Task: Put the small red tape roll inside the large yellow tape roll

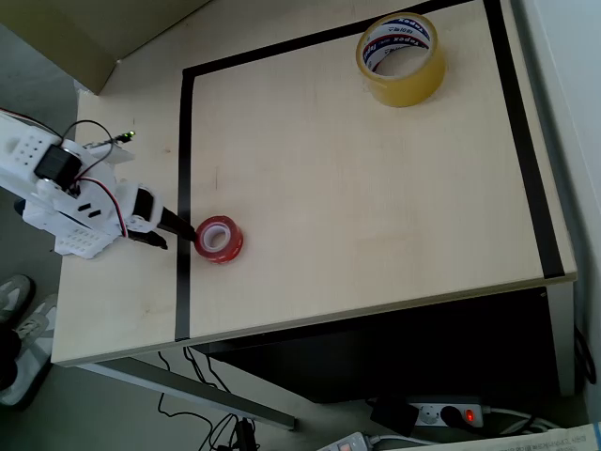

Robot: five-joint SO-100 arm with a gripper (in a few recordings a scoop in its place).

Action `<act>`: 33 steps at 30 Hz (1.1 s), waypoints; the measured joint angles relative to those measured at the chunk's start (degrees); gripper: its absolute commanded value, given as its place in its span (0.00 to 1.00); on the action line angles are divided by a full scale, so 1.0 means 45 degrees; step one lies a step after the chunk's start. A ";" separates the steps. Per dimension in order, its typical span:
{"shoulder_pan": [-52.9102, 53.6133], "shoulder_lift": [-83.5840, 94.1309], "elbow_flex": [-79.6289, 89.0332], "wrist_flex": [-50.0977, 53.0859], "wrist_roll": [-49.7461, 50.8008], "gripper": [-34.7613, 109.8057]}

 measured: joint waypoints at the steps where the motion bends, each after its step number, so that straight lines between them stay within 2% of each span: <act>1: -0.0137 0.0176 -0.0098 0.0215 0.0000 0.40; 9: -0.0313 -0.0254 -0.0781 -0.0293 -0.0020 0.40; 19: -0.0195 -0.4199 -0.0781 -0.3320 0.0000 0.39; 21: -0.0156 -0.4902 -0.0879 -0.3789 0.0000 0.35; 23: -0.0215 -0.5391 -0.1152 -0.3848 0.0000 0.25; 24: -0.0254 -0.5566 -0.1309 -0.3848 0.0000 0.24; 33: -0.1367 -0.5742 -0.2168 -0.3379 0.0000 0.24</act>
